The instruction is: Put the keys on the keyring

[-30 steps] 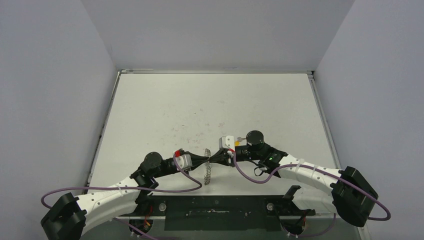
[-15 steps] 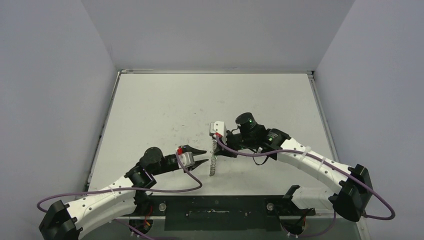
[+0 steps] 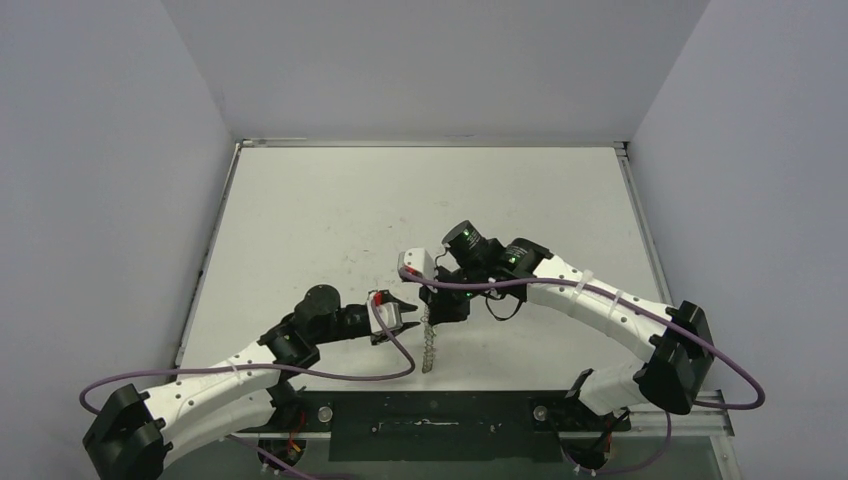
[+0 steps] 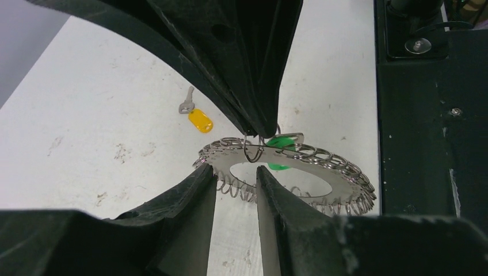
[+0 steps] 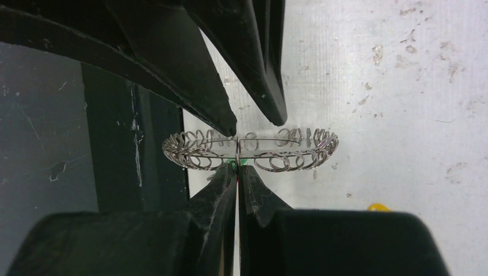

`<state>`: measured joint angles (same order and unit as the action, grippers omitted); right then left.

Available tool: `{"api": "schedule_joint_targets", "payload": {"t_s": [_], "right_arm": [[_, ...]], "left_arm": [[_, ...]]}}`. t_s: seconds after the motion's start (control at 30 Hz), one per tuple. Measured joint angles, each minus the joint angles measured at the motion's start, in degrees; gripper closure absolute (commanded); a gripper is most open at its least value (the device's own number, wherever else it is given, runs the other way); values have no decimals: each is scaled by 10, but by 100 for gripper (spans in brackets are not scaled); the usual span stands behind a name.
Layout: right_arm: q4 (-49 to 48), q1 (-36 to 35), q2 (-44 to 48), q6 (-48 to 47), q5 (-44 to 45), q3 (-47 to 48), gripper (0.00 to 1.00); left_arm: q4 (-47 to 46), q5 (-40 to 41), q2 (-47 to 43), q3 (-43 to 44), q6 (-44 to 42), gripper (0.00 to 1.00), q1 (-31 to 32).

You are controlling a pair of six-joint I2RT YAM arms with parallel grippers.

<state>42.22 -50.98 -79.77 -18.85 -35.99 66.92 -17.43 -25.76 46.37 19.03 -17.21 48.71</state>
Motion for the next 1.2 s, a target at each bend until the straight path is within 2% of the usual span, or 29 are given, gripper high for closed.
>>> {"api": "schedule_joint_targets", "payload": {"t_s": [0.23, 0.47, 0.63, 0.8, 0.9, 0.97, 1.03, 1.1, 1.2], "right_arm": [[17, -12, -7, 1, 2, 5, 100], [17, -16, -7, 2, 4, 6, 100], [18, -18, -7, 2, 7, 6, 100], [21, -20, -7, 0, 17, 6, 100], [20, -20, -7, -1, 22, 6, 87], [16, -20, -7, 0, 27, 6, 71], [1, -19, -1, 1, 30, 1, 51], [-34, -16, 20, 0, 31, -21, 45], [-96, 4, 75, -2, 13, -76, 44]], "left_arm": [[-15, -37, 35, 5, 0, 80, 2], [-37, -68, 59, 10, 1, 79, 4], [-42, -77, 64, 14, 3, 98, 7], [-38, -80, 69, 17, 4, 100, 7], [-31, -78, 69, 19, 2, 100, 7], [-29, -75, 68, 20, 1, 100, 7], [-28, -68, 62, 19, 0, 100, 7], [-31, -62, 56, 17, 1, 100, 8], [-63, -52, 39, -5, 9, 100, 8]]}}
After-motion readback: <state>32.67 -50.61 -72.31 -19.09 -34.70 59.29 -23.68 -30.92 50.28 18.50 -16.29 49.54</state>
